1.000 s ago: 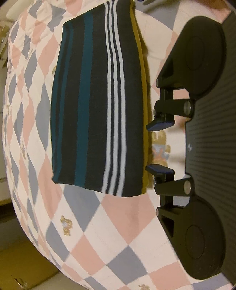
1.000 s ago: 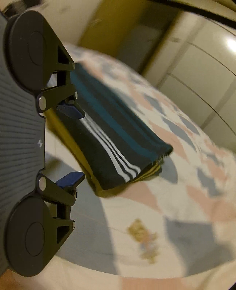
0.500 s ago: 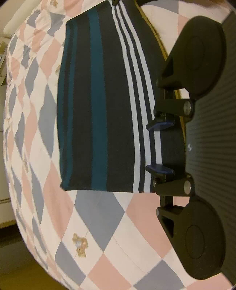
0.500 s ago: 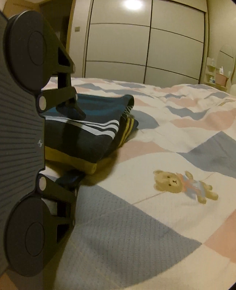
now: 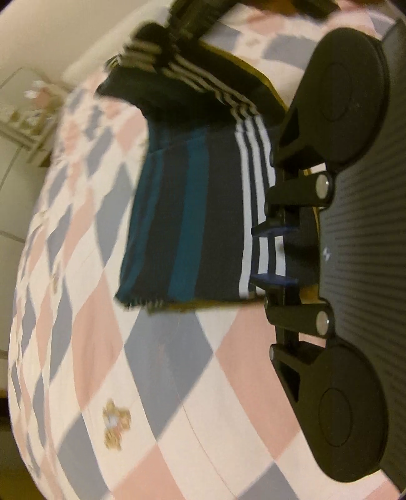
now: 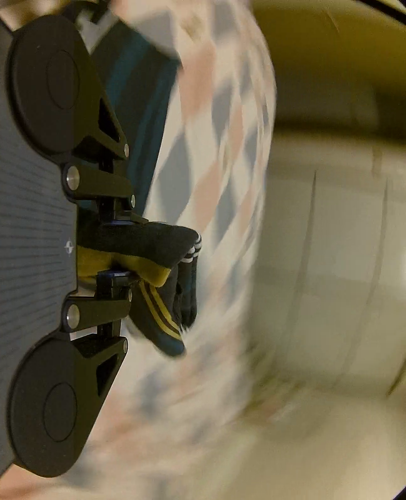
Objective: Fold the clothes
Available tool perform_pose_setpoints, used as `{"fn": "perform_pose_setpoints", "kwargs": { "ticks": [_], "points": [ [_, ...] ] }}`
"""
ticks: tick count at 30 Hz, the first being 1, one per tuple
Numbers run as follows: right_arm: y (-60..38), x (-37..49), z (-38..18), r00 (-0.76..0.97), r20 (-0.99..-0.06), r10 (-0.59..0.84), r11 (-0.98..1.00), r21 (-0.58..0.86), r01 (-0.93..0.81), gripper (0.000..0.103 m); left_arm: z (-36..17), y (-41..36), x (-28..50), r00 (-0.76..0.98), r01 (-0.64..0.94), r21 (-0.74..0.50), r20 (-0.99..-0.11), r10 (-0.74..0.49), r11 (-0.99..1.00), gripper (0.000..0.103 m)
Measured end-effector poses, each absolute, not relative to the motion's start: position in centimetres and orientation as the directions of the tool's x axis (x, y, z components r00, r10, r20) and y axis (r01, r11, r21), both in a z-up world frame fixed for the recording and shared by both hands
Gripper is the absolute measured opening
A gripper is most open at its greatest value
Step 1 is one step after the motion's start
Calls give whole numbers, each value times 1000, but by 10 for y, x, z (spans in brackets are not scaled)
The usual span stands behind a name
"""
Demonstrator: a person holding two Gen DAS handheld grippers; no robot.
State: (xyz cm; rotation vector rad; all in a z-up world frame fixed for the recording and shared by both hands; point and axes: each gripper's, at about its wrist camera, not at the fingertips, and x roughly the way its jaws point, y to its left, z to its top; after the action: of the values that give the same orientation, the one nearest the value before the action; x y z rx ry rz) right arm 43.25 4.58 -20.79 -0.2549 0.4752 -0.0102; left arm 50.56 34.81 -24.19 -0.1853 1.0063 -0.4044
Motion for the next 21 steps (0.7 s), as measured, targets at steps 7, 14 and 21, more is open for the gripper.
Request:
{"fn": "perform_pose_setpoints", "kwargs": {
  "ticks": [7,14,21],
  "points": [
    [186,405,-288,842,-514,163,629,-603,-490,27,-249,401,504,446,149,-511,-730,-519,847,18],
    [199,385,-321,810,-553,197,504,-651,-568,70,-253,400,505,429,148,-595,-681,-594,790,18],
    [148,353,-281,810,-544,219,652,-536,-537,94,-254,382,517,406,164,-654,-638,-655,738,25]
  ]
}}
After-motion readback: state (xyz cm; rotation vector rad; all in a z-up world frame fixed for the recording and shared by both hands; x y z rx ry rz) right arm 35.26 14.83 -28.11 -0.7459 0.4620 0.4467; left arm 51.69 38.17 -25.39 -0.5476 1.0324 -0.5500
